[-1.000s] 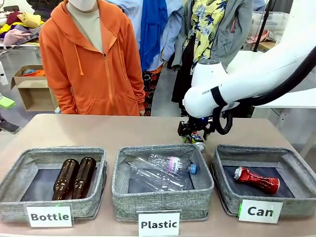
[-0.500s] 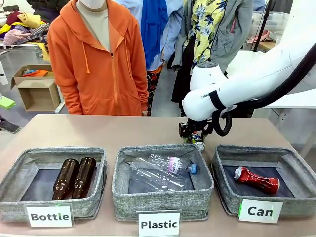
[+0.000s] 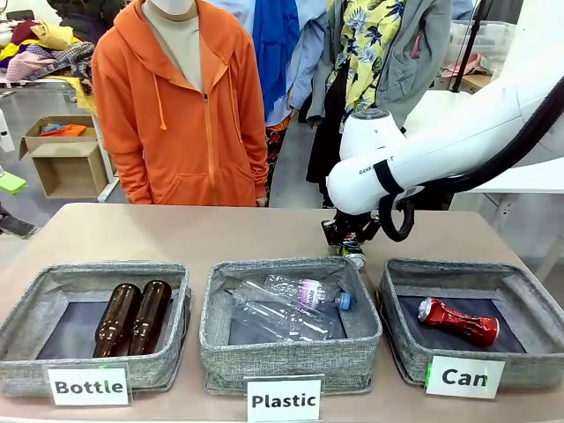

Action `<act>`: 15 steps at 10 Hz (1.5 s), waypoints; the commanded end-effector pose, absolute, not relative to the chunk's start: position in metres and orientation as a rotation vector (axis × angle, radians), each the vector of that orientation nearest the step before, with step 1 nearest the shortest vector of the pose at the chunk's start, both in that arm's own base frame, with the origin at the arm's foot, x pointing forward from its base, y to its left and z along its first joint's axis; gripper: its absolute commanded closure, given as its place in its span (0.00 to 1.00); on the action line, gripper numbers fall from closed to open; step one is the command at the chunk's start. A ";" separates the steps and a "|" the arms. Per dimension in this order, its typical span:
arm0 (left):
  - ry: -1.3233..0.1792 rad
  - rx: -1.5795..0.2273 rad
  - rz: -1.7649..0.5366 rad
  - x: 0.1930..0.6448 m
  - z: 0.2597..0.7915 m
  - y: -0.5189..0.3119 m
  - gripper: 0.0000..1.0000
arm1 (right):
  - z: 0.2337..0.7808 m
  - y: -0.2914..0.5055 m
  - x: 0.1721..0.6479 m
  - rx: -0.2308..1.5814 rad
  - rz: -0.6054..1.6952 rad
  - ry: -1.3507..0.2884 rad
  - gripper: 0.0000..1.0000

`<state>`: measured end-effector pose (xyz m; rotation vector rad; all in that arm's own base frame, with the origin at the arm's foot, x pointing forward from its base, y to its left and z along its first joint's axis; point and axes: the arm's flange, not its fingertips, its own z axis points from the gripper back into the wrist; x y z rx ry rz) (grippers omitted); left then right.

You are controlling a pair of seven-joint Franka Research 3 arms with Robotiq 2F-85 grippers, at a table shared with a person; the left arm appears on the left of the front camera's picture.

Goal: Sort the can waste into the basket.
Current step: Pick up the can waste from the table and place it in the right Fabric basket.

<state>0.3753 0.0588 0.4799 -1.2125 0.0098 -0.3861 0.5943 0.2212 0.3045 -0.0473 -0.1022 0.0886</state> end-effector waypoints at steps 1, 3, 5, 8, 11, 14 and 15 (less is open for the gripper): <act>0.013 -1.210 -0.387 0.373 0.481 0.059 0.00 | 0.313 0.222 0.600 -0.078 0.065 -0.118 1.00; 0.013 -1.210 -0.387 0.373 0.481 0.059 0.00 | 0.337 0.213 0.598 -0.062 0.101 -0.128 1.00; 0.013 -1.210 -0.387 0.373 0.481 0.059 0.00 | 0.400 0.188 0.573 0.045 0.267 -0.141 1.00; 0.013 -1.210 -0.387 0.373 0.481 0.059 0.00 | 0.486 0.140 0.516 0.098 0.490 -0.172 1.00; 0.013 -1.210 -0.387 0.373 0.481 0.059 0.00 | 0.504 0.094 0.449 0.178 0.841 -0.188 1.00; 0.013 -1.210 -0.387 0.373 0.481 0.059 0.00 | 0.483 0.063 0.401 0.231 1.087 -0.136 1.00; 0.013 -1.210 -0.387 0.373 0.481 0.059 0.00 | 0.475 0.057 0.395 0.216 1.122 -0.121 1.00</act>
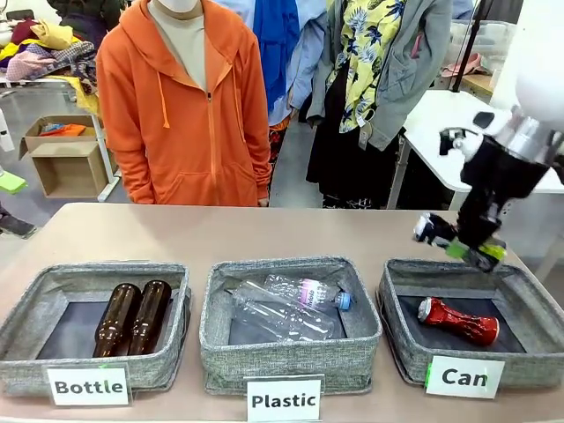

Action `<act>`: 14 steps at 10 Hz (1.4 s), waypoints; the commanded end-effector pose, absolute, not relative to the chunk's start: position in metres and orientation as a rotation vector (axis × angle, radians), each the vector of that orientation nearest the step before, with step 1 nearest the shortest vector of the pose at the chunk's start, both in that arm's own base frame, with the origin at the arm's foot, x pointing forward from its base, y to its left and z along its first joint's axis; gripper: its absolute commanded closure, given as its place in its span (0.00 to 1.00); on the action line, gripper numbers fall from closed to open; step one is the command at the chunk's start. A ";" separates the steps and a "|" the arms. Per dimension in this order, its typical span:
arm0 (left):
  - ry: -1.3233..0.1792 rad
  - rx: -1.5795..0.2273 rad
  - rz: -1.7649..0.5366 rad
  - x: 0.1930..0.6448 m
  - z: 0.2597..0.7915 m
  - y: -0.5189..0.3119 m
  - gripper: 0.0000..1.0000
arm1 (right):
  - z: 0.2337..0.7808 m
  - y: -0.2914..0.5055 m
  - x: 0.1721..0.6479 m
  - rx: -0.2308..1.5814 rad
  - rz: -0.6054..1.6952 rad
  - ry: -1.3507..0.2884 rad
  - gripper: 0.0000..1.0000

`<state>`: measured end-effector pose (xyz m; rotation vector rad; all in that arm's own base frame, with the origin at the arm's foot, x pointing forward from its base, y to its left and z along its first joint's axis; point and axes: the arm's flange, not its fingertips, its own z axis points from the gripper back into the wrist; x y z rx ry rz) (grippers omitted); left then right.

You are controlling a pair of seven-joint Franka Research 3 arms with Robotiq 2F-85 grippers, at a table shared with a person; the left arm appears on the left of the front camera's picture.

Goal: Sort the can waste into the basket.
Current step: Pick up the can waste from the table and place it in the right Fabric basket.

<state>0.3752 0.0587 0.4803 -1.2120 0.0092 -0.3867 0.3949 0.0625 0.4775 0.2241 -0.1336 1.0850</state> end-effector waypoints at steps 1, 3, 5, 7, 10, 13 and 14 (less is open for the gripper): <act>0.013 -1.210 -0.387 0.373 0.481 0.059 0.00 | 0.468 0.051 0.390 0.210 1.122 -0.117 1.00; 0.013 -1.210 -0.387 0.373 0.481 0.059 0.00 | 0.465 0.049 0.386 0.208 1.131 -0.118 1.00; 0.013 -1.210 -0.387 0.373 0.481 0.059 0.00 | 0.463 0.047 0.386 0.215 1.121 -0.109 1.00; 0.013 -1.210 -0.387 0.373 0.481 0.059 0.00 | 0.462 0.047 0.387 0.215 1.121 -0.091 0.04; 0.013 -1.210 -0.387 0.373 0.481 0.059 0.00 | 0.461 0.045 0.388 0.222 1.114 -0.091 0.00; 0.013 -1.210 -0.387 0.373 0.481 0.059 0.00 | 0.464 0.045 0.394 0.305 1.050 -0.122 0.00; 0.013 -1.210 -0.387 0.373 0.481 0.059 0.00 | 0.467 0.043 0.398 0.413 0.957 -0.143 0.00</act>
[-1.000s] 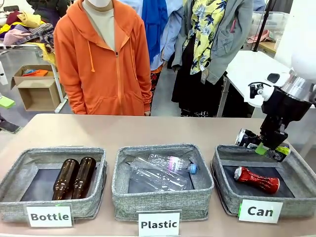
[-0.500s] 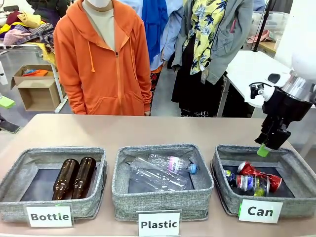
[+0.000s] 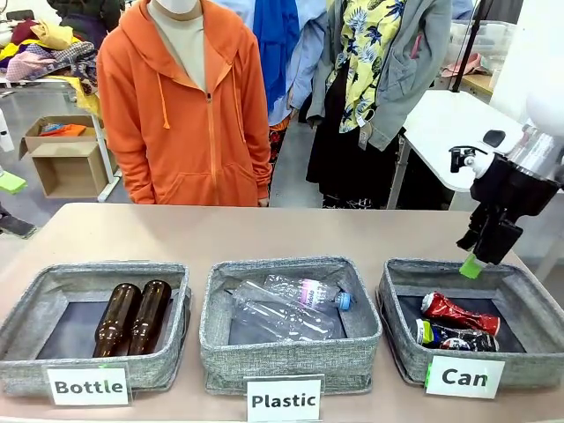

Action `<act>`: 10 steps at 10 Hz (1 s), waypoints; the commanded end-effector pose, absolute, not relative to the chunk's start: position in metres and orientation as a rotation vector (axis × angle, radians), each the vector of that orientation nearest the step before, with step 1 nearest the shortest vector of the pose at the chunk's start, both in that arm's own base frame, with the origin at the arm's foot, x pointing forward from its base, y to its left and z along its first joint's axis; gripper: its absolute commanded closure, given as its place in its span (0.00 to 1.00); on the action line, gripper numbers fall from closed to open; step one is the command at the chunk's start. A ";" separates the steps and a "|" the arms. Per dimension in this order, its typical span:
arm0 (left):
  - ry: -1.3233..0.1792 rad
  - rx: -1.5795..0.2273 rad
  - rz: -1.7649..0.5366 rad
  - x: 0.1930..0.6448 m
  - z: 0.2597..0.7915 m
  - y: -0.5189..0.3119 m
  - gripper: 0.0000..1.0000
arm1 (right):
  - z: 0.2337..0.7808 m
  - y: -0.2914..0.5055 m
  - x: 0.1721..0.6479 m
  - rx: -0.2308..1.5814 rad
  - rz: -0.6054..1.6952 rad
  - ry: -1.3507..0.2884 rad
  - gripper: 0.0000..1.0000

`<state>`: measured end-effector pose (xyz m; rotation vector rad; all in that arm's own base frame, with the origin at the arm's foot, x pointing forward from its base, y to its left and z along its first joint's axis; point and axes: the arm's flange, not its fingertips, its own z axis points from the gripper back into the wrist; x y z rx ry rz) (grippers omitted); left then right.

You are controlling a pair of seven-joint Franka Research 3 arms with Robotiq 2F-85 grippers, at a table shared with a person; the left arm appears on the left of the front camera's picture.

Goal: Sort the can waste into the basket.
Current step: Pick up the can waste from the table and place it in the right Fabric basket.

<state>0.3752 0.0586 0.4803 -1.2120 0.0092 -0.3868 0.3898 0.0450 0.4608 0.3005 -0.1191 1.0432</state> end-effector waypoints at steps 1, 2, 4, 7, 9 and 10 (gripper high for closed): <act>0.013 -1.210 -0.387 0.373 0.481 0.059 0.00 | 0.473 0.040 0.404 0.596 0.798 -0.205 0.00; 0.013 -1.210 -0.387 0.373 0.481 0.059 0.00 | 0.478 0.039 0.410 0.804 0.687 -0.271 0.00; 0.013 -1.210 -0.387 0.373 0.481 0.059 0.00 | 0.486 0.034 0.426 1.103 0.357 -0.439 0.00; 0.013 -1.210 -0.387 0.373 0.481 0.059 0.00 | 0.481 0.038 0.449 1.241 0.158 -0.483 0.00; 0.013 -1.210 -0.387 0.373 0.481 0.059 0.00 | 0.470 0.044 0.465 1.227 0.115 -0.453 0.00; 0.013 -1.210 -0.387 0.373 0.481 0.059 0.00 | 0.481 0.025 0.453 1.241 0.189 -0.408 0.00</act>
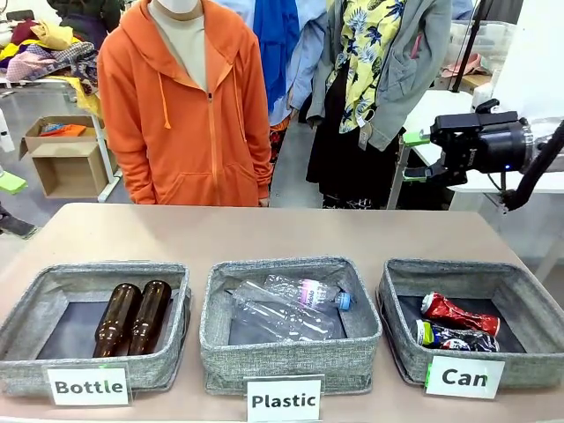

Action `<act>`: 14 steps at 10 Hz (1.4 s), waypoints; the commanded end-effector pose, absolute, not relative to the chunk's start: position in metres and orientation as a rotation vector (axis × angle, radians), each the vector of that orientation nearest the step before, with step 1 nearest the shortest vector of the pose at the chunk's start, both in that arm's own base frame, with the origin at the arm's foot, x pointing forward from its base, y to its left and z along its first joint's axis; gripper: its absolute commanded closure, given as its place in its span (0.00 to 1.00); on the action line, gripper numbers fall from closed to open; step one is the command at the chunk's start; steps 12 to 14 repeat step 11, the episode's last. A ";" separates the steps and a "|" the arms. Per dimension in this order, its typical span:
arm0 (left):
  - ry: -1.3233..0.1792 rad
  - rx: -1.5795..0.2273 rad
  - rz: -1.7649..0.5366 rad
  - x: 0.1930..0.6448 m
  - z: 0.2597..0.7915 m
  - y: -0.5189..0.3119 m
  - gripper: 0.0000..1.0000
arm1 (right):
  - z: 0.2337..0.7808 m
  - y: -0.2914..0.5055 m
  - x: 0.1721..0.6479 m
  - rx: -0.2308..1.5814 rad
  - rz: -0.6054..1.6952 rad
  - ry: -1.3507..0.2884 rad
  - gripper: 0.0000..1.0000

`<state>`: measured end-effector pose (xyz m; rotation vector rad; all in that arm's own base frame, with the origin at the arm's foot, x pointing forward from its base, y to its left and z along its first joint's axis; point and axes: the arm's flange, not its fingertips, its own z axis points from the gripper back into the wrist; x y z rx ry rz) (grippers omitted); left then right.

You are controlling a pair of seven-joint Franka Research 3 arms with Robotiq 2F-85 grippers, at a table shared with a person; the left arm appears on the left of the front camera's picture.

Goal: Sort the can waste into the basket.
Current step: Pick up the can waste from the table and place it in the right Fabric basket.

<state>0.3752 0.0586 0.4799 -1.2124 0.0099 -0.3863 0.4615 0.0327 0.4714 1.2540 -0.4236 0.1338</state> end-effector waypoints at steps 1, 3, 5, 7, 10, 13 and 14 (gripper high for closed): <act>0.013 -1.210 -0.387 0.373 0.481 0.059 0.00 | 0.481 0.025 0.453 1.241 0.189 -0.408 0.00; 0.013 -1.210 -0.387 0.373 0.481 0.059 0.00 | 0.481 0.025 0.453 1.241 0.189 -0.408 0.00; 0.013 -1.210 -0.387 0.373 0.481 0.059 0.00 | 0.481 0.025 0.453 1.241 0.189 -0.408 0.00; 0.013 -1.210 -0.387 0.373 0.481 0.059 0.00 | 0.481 0.025 0.453 1.241 0.189 -0.408 0.00; 0.013 -1.210 -0.387 0.373 0.481 0.059 0.00 | 0.481 0.025 0.453 1.241 0.189 -0.408 0.00; 0.013 -1.210 -0.387 0.373 0.481 0.059 0.00 | 0.481 0.025 0.453 1.241 0.189 -0.408 0.00; 0.013 -1.210 -0.387 0.373 0.481 0.059 0.00 | 0.481 0.025 0.453 1.241 0.189 -0.408 0.00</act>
